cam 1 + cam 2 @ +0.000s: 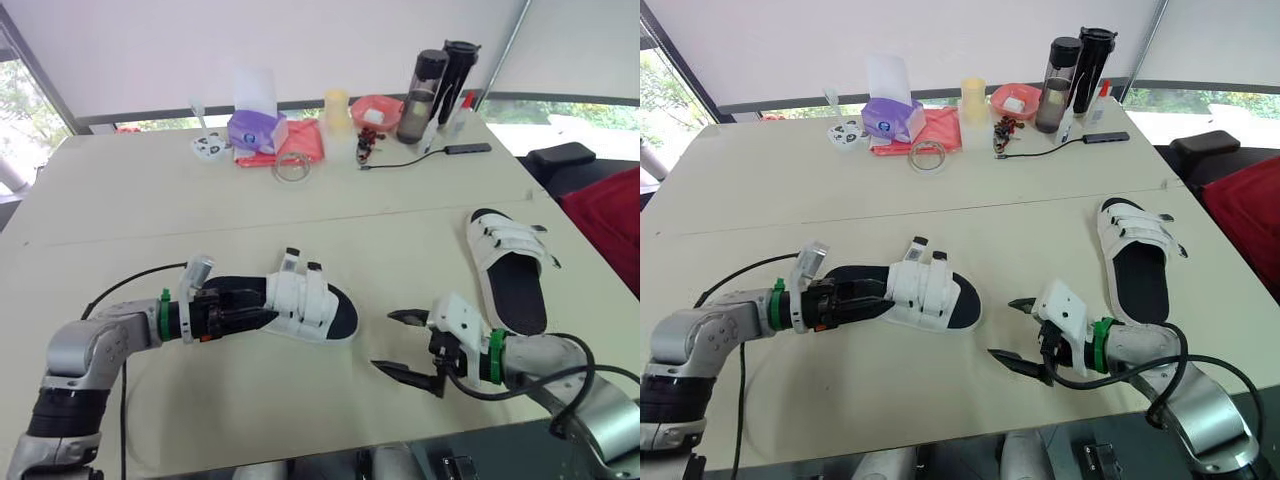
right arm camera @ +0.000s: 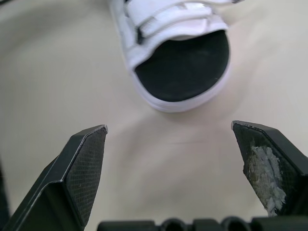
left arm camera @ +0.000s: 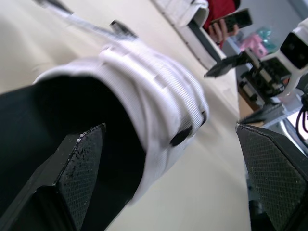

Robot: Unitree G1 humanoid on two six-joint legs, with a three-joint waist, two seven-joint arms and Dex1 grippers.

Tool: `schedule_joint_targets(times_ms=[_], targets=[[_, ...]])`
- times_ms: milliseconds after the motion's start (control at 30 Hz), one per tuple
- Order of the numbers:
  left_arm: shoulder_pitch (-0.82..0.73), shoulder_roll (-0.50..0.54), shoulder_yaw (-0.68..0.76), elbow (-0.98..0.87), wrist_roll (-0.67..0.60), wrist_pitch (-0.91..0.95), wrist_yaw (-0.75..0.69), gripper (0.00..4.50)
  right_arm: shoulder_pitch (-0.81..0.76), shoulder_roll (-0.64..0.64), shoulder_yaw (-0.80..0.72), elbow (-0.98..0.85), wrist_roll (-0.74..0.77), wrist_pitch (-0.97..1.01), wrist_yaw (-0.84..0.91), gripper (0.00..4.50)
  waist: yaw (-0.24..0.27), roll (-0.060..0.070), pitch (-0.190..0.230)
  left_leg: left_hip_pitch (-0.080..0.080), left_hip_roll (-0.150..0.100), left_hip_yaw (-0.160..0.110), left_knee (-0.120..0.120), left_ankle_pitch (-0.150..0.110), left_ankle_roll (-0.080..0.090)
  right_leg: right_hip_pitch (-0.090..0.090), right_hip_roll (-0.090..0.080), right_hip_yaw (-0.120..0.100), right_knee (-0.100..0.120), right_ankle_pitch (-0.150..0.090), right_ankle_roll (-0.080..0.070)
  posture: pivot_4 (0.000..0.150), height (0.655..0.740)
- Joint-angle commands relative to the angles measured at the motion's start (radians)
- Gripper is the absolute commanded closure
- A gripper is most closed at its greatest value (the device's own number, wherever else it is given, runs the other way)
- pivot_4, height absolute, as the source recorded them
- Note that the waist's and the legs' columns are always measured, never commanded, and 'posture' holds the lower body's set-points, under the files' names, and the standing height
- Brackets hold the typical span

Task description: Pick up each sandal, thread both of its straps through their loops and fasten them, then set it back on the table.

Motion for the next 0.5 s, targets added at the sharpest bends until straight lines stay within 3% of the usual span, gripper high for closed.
schedule_joint_targets(times_ms=[33, 267, 400, 500], targets=[[-0.048, -0.018, -0.028, 0.052, 0.009, -0.024, -0.023, 0.00, -0.001, -0.009, -0.024, -0.048, 0.024, 0.011, -0.019, 0.06, 0.000, 0.000, 0.000, 0.000, 0.000, 0.000, 0.001, 0.000, 0.000, 0.000, 0.000, 0.000, 0.000, 0.000, 0.000, 0.150, 0.7400], [-0.258, -0.139, -0.066, 0.327, 0.038, -0.032, -0.034, 0.00, -0.002, -0.015, 0.001, -0.055, 0.016, 0.015, -0.044, 0.06, 0.000, -0.003, 0.001, 0.000, -0.002, 0.000, 0.005, 0.000, 0.000, 0.000, 0.000, 0.000, 0.007, 0.004, 0.002, 0.150, 0.7400], [-0.303, -0.147, -0.114, 0.386, 0.059, -0.009, -0.089, 0.00, 0.001, -0.026, -0.010, -0.066, 0.029, 0.025, -0.044, 0.06, -0.004, -0.003, 0.002, 0.000, -0.003, -0.001, 0.009, 0.000, 0.001, 0.000, 0.000, 0.000, 0.011, 0.004, 0.002, 0.150, 0.7400], [-0.292, -0.139, -0.145, 0.374, 0.081, -0.025, -0.126, 0.83, -0.001, -0.028, -0.013, -0.066, 0.026, 0.024, -0.049, 0.00, -0.002, -0.003, 0.002, 0.000, -0.003, -0.001, 0.011, 0.000, 0.001, 0.001, 0.000, 0.000, 0.012, 0.004, 0.003, 0.150, 0.7400]])
